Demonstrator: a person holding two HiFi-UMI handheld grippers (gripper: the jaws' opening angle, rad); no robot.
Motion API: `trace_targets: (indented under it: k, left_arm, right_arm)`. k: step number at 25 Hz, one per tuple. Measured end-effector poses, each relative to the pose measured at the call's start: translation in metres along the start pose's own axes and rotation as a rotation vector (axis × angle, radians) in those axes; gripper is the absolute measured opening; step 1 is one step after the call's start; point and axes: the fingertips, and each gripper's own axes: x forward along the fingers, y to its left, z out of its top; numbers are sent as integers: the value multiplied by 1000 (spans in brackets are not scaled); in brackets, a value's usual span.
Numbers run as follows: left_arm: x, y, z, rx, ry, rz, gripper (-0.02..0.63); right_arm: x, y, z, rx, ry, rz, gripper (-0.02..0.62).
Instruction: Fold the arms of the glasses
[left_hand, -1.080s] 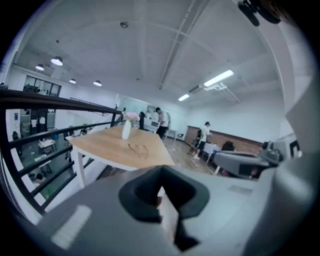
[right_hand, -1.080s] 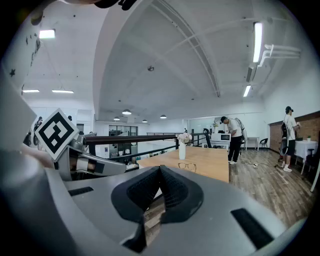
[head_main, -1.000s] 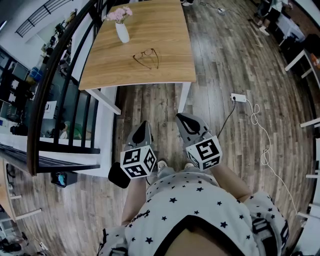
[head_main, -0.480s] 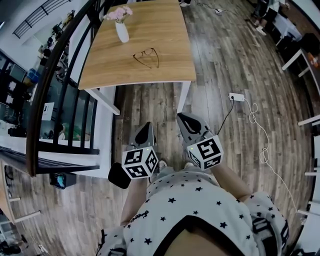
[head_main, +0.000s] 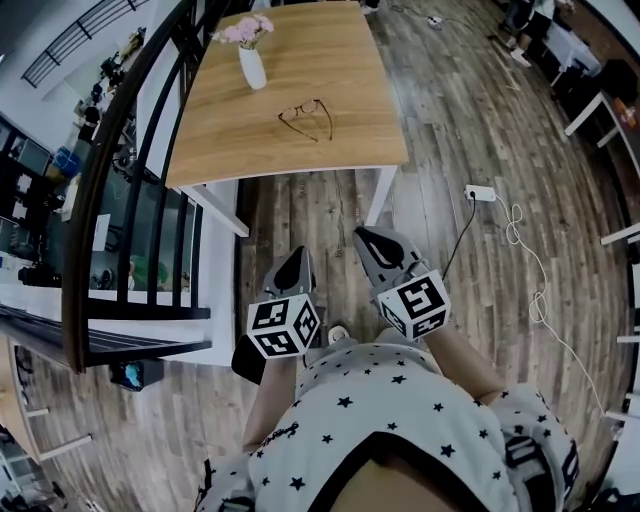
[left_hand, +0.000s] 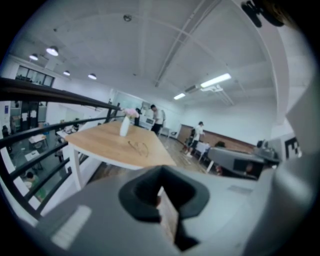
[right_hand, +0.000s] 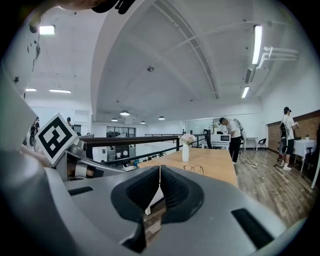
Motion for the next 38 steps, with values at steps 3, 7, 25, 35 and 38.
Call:
trace_targets:
  k: [3,7,25,35,38]
  left_arm:
    - [-1,9,3,4,8,-10,8]
    - [1,24,5,0,11,-8,8]
    - [69,64,35,-36,-6,32,8]
    - [136,85,70,-78,-17,79,8]
    - [156,89,82,-90,-24,84,8]
  right_arm:
    - [9,8,2,14,-4,7,17]
    - [21,15,3,29,-2,7,17]
    - [95,-34,13,-2,-3,33,18]
    - [156,-89,31,-55,4,76,18]
    - [174,-104,35,-64,10,91,18]
